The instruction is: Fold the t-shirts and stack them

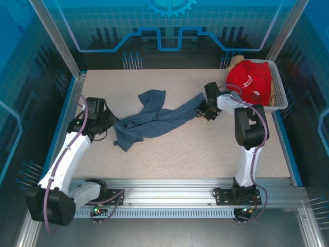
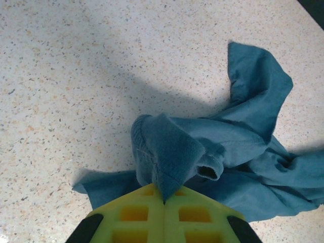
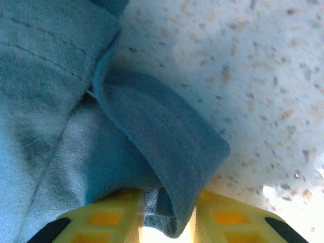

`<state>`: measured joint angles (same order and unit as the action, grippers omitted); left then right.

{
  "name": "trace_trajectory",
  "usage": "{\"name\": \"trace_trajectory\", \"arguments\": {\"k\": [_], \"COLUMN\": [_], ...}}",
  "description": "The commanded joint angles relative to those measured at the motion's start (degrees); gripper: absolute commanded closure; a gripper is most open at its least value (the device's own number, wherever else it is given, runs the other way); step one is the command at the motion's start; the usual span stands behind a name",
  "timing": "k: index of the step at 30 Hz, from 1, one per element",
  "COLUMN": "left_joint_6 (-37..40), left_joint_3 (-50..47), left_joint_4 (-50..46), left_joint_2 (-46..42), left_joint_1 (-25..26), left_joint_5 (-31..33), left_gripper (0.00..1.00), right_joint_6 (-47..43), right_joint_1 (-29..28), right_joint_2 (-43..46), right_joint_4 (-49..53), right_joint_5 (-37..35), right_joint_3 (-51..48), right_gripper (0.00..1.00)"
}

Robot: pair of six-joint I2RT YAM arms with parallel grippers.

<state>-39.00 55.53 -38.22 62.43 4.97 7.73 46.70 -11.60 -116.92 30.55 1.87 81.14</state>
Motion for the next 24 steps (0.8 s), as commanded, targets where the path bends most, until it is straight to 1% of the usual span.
{"name": "trace_trajectory", "arguments": {"k": [1, 5, 9, 15, 19, 24], "left_joint_6": [-0.5, -1.3, -1.8, -5.2, -8.9, -10.0], "left_joint_3": [2.3, 2.9, 6.4, 13.4, 14.8, 15.0], "left_joint_4": [1.1, 2.2, 2.6, 5.8, 9.4, 14.0], "left_joint_2": [0.3, 0.3, 0.7, -1.1, -6.2, -16.8], "left_joint_1": [-0.6, -0.6, -0.7, -1.0, -1.1, -1.0], "left_joint_5": [-1.6, -2.1, -2.2, -2.4, -1.7, -1.3], "left_gripper": [1.00, 1.00, 1.00, 1.00, 1.00, 1.00], "right_joint_6": [-0.8, -1.6, -1.4, -1.1, -0.6, 0.0], "right_joint_1": [-0.5, -0.6, -0.5, -0.7, -0.8, -1.1], "right_joint_2": [-1.0, -0.1, 8.1, 25.2, 34.9, 49.2], "right_joint_4": [-0.4, 0.6, 1.3, 4.1, 6.8, 5.4], "right_joint_5": [-0.5, 0.1, 0.6, 1.5, 0.7, 0.2], "right_joint_3": [2.7, 3.8, 1.5, 0.5, 1.6, -1.0], "right_gripper": [0.78, 1.00, 1.00, 1.00, 1.00, 1.00]}}
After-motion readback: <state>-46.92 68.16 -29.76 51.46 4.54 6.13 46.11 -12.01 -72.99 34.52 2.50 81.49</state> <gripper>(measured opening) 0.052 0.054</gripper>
